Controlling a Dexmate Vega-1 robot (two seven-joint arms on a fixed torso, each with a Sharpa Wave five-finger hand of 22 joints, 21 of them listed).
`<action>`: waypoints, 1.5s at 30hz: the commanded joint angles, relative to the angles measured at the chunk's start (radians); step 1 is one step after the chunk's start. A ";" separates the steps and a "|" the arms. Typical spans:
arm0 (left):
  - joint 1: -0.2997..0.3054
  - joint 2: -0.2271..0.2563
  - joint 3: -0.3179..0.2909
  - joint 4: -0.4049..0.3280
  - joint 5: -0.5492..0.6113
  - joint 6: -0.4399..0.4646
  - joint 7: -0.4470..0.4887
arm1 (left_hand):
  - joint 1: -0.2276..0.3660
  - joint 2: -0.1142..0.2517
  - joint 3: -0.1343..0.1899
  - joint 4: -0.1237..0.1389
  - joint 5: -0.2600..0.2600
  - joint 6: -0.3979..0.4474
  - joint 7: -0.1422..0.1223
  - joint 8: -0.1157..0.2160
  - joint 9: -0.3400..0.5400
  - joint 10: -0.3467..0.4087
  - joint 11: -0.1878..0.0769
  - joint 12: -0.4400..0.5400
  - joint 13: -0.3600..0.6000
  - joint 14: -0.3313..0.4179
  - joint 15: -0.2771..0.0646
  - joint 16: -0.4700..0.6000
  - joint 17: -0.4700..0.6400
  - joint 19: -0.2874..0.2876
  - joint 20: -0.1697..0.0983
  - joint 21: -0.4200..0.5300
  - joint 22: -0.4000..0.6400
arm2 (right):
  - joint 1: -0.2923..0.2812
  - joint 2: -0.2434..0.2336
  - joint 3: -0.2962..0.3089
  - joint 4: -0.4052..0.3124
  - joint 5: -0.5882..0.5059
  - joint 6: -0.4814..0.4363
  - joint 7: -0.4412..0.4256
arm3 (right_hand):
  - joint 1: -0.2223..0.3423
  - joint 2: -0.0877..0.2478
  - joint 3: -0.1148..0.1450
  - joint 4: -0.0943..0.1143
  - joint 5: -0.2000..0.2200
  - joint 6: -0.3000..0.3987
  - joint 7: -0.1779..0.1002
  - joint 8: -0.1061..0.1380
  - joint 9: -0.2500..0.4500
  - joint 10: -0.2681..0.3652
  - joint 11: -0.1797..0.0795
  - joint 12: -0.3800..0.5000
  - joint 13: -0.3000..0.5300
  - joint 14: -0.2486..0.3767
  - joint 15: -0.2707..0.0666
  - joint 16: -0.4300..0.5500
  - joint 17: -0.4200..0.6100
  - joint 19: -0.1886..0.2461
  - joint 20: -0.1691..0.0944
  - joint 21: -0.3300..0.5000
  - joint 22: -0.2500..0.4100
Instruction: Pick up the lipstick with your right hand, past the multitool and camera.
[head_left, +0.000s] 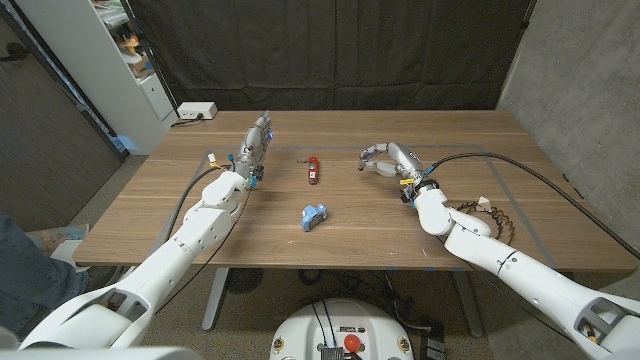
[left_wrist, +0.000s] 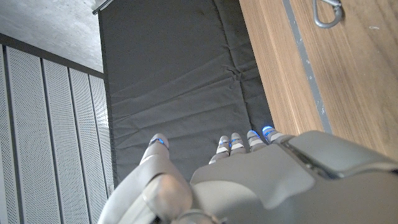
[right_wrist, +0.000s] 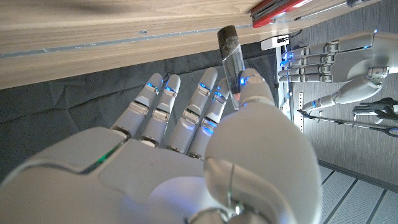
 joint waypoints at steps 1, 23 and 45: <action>-0.001 0.000 0.005 0.000 0.002 0.002 -0.005 | 0.004 0.011 0.001 -0.002 -0.001 0.004 0.000 0.000 0.004 -0.004 0.000 -0.001 0.006 -0.042 -0.004 -0.003 0.004 -0.089 0.008 0.004 0.003 | -0.018 -0.021 0.029 -0.070 0.018 -0.038 0.033 | 0.001 0.014 0.001 0.003 -0.003 -0.001 0.005 0.001 0.002 0.003 0.010 -0.005 0.001 0.006 -0.011 -0.005 0.004 0.006 0.003 0.005 0.001; 0.005 0.014 0.002 -0.014 0.001 0.009 -0.011 | 0.005 0.012 0.000 -0.003 -0.001 0.005 0.001 0.000 0.004 -0.005 -0.001 -0.001 0.006 -0.044 -0.004 -0.004 0.004 -0.093 0.009 0.004 0.003 | -0.018 -0.056 0.057 -0.135 0.048 -0.026 0.105 | 0.000 0.020 0.001 0.006 -0.007 -0.003 0.010 -0.002 0.003 0.003 0.011 -0.007 0.002 0.006 -0.011 -0.009 0.005 0.010 0.002 0.003 0.001; 0.003 0.018 0.003 -0.006 -0.001 0.008 -0.023 | 0.006 0.013 0.000 -0.004 -0.002 0.005 0.001 0.000 0.004 -0.005 0.000 -0.001 0.006 -0.045 -0.005 -0.004 0.004 -0.098 0.008 0.003 0.003 | -0.005 -0.079 0.092 -0.164 0.104 0.015 0.189 | -0.002 0.024 0.000 0.009 -0.012 -0.002 0.013 -0.005 0.003 0.001 0.011 -0.010 0.001 0.007 -0.009 -0.014 0.006 0.013 0.001 0.002 0.001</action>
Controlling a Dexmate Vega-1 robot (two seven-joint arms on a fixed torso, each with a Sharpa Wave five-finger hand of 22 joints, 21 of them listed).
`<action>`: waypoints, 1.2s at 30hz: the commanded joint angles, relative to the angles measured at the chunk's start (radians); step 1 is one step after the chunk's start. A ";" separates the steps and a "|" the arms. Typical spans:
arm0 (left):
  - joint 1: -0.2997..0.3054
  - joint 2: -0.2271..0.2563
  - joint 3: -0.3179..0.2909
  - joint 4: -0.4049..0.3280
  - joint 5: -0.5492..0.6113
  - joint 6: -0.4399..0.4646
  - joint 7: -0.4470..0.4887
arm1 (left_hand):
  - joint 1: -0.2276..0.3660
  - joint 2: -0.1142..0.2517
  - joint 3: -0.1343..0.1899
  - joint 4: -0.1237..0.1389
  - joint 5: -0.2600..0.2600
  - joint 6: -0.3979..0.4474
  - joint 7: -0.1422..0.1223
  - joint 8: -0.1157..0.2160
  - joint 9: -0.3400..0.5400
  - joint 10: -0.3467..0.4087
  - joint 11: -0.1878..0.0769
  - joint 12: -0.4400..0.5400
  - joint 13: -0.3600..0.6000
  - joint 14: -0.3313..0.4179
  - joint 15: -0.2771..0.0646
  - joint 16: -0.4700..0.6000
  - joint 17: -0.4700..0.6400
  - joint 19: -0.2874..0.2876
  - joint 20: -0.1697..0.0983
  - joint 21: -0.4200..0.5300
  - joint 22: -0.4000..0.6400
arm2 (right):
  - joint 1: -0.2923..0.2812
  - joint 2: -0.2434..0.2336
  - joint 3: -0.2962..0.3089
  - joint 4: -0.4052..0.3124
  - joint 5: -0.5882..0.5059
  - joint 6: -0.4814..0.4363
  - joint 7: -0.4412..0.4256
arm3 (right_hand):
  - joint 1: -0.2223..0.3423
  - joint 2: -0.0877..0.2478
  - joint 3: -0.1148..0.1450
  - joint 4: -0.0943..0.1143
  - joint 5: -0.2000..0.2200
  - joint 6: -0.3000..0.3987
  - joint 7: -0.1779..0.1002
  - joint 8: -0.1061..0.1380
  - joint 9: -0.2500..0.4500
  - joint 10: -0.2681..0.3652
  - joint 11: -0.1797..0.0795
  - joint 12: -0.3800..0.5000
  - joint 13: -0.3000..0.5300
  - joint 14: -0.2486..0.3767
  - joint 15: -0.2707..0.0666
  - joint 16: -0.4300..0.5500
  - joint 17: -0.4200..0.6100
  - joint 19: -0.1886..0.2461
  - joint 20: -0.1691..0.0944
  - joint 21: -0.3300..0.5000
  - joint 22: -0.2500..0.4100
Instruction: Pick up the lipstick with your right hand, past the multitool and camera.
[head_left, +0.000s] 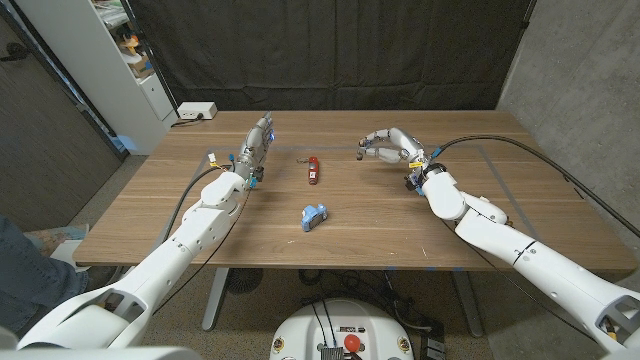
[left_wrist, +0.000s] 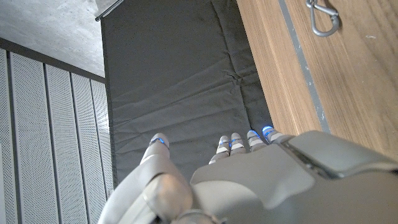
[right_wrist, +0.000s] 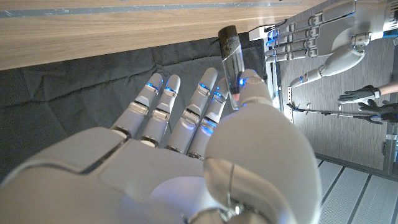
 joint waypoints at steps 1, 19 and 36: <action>-0.003 0.002 -0.001 0.007 -0.001 0.000 -0.005 | 0.001 0.008 0.001 -0.004 -0.002 0.005 0.001 0.000 0.004 -0.005 0.000 -0.001 0.006 -0.045 -0.005 -0.004 0.004 -0.098 0.007 0.003 0.003 | 0.007 -0.014 0.020 -0.022 0.021 0.011 0.039 | 0.004 0.010 0.002 0.006 -0.005 0.006 0.006 0.006 0.003 0.007 0.006 -0.001 0.001 0.007 -0.009 -0.002 0.006 0.004 0.000 0.002 0.002; -0.022 -0.009 0.005 0.038 -0.005 0.001 -0.020 | 0.003 0.009 0.001 -0.005 -0.003 0.005 0.001 0.000 0.004 -0.005 0.000 -0.001 0.006 -0.047 -0.004 -0.004 0.004 -0.099 0.008 0.003 0.003 | 0.015 -0.019 0.041 -0.056 0.011 0.000 0.041 | 0.006 0.014 0.003 0.007 -0.008 0.008 0.008 0.004 0.003 0.009 0.008 -0.002 0.001 0.012 -0.009 -0.004 0.006 0.009 0.000 0.002 0.002; -0.029 -0.018 0.007 0.050 -0.007 -0.004 -0.025 | 0.004 0.010 0.001 -0.006 -0.003 0.004 0.001 -0.001 0.004 -0.007 0.001 -0.001 0.006 -0.047 -0.004 -0.004 0.004 -0.100 0.008 0.004 0.003 | 0.026 -0.043 0.060 -0.109 0.000 0.002 0.074 | 0.007 0.017 0.003 0.007 -0.013 0.012 0.011 0.004 0.003 0.012 0.010 -0.003 0.001 0.020 -0.008 -0.005 0.006 0.013 0.000 0.001 0.002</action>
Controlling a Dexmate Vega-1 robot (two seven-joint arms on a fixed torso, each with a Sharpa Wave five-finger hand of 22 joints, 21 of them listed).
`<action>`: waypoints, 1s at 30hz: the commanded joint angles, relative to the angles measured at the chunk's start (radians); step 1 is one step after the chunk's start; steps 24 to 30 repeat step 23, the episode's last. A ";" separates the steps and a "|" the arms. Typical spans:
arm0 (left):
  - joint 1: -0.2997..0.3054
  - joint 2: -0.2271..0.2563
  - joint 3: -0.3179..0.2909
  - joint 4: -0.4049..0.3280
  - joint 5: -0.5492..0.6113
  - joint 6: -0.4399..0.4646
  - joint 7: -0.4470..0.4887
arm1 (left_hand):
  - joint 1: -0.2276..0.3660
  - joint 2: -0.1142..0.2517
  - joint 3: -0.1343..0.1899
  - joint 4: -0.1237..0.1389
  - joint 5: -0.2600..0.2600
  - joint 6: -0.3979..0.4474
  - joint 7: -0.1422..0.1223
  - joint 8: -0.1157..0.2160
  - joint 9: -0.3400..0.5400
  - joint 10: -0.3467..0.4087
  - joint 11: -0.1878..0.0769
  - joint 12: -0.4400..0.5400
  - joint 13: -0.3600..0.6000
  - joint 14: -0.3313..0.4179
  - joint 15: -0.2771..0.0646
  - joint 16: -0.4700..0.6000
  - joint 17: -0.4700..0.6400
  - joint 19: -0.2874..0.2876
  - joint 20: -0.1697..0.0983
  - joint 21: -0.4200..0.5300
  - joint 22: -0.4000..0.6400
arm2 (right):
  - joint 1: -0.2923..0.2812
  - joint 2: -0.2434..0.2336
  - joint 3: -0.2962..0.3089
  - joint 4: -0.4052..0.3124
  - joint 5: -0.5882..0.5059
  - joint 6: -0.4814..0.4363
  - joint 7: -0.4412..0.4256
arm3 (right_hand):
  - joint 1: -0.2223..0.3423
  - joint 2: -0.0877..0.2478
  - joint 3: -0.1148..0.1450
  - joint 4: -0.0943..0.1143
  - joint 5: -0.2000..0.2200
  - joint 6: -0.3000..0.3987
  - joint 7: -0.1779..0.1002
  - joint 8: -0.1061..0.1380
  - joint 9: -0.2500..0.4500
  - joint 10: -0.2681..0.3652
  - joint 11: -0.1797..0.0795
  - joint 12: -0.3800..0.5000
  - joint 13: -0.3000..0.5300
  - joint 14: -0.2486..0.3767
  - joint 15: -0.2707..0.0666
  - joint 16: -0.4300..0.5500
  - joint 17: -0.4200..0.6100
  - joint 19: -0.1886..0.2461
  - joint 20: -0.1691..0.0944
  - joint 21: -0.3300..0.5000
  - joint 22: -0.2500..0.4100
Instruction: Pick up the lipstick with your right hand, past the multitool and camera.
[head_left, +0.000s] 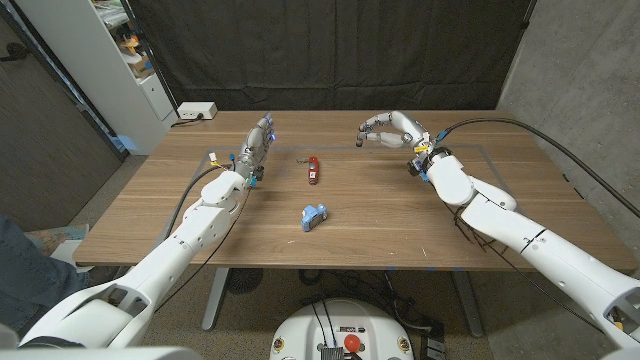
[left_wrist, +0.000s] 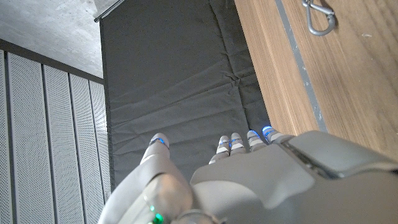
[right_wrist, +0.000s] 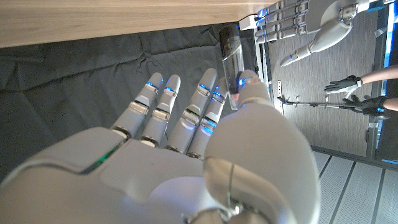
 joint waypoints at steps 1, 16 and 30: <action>-0.003 -0.002 0.004 0.003 0.006 -0.004 0.003 | 0.004 0.010 0.001 -0.006 -0.004 0.004 0.001 0.000 0.004 -0.007 0.001 -0.001 0.006 -0.047 -0.004 -0.004 0.004 -0.100 0.008 0.004 0.003 | 0.006 -0.017 0.015 -0.038 -0.010 0.001 0.019 | 0.004 0.009 0.003 0.008 -0.005 0.009 0.003 0.003 0.003 0.006 0.006 -0.003 0.001 0.009 -0.007 -0.002 0.001 0.013 0.000 0.001 0.002; 0.005 -0.004 0.004 -0.003 0.008 -0.008 0.010 | 0.006 0.011 0.002 -0.007 -0.004 0.005 0.001 0.000 0.004 -0.005 -0.001 0.000 0.006 -0.048 -0.005 -0.004 0.004 -0.101 0.008 0.004 0.003 | 0.011 -0.015 0.023 -0.041 -0.009 0.004 0.031 | 0.005 0.013 0.004 0.008 -0.009 0.014 0.004 0.003 0.003 0.012 0.008 -0.003 0.001 0.013 -0.011 -0.003 0.002 0.017 -0.001 0.001 0.002; 0.007 -0.001 0.004 -0.006 0.008 -0.005 0.011 | 0.007 0.012 0.002 -0.007 -0.004 0.005 0.000 0.000 0.004 -0.005 -0.001 0.000 0.006 -0.047 -0.005 -0.004 0.004 -0.101 0.009 0.004 0.003 | 0.010 -0.007 0.021 -0.033 -0.009 0.004 0.027 | 0.007 0.014 0.004 0.008 -0.011 0.017 0.005 0.003 0.003 0.015 0.011 -0.002 0.001 0.017 -0.010 -0.005 0.002 0.018 -0.001 0.000 0.002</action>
